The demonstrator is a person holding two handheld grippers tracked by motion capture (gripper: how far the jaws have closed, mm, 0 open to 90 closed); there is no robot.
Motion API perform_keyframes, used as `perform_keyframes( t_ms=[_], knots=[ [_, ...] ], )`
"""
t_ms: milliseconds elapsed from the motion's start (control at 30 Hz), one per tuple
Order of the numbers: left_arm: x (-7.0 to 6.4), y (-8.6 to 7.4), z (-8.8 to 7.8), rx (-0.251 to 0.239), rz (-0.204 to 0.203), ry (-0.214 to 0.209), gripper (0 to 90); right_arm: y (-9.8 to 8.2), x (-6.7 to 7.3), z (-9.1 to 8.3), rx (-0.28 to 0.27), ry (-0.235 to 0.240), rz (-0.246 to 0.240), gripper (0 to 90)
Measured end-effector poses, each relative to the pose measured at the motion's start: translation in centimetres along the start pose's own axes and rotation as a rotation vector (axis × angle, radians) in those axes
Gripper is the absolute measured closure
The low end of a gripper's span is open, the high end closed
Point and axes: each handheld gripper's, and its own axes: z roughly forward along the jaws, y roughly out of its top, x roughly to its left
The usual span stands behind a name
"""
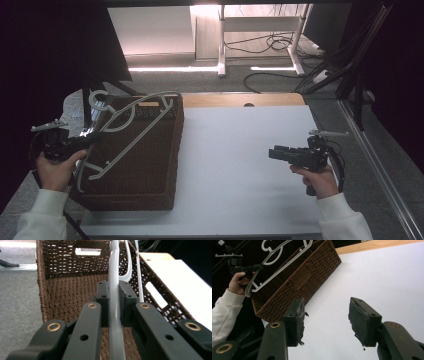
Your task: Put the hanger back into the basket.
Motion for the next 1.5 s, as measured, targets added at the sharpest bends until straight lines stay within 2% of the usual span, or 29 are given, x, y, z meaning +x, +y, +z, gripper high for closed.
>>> perform_keyframes(
  t_ms=[133, 233, 433, 533, 733, 967, 1367, 1500],
  knots=[
    [0.4, -0.3, 0.8, 0.041, 0.034, -0.010, 81.2, 0.0, 0.0, 0.0, 0.000, -0.001, 0.000, 46.5],
    [0.7, -0.5, 1.4, 0.065, 0.039, -0.005, 79.0, 0.0, -0.1, 0.0, 0.001, -0.001, 0.000, 46.4],
    [0.6, -0.5, 1.4, 0.064, 0.033, 0.046, 42.6, 0.0, 0.0, 0.0, 0.003, 0.003, 0.001, 46.1],
    [0.2, -0.5, 1.3, 0.067, 0.037, 0.042, 37.1, 0.0, 0.0, 0.1, 0.004, 0.002, 0.001, 45.7],
    [-1.0, -0.4, 1.6, 0.087, 0.063, 0.012, 33.4, 0.0, 0.0, 0.1, 0.008, 0.003, 0.000, 45.3],
    [-3.2, -0.2, 2.3, 0.097, 0.104, -0.022, 32.5, 0.0, 0.0, 0.1, 0.009, 0.004, -0.003, 45.0],
    [-7.5, -0.1, 3.4, 0.105, 0.162, -0.096, 31.4, 0.0, 0.0, 0.0, 0.006, 0.004, -0.010, 43.6],
    [-9.0, -0.3, 4.1, 0.098, 0.170, -0.125, 30.3, 0.0, -0.1, 0.0, -0.001, -0.008, -0.031, 38.9]
  ],
)
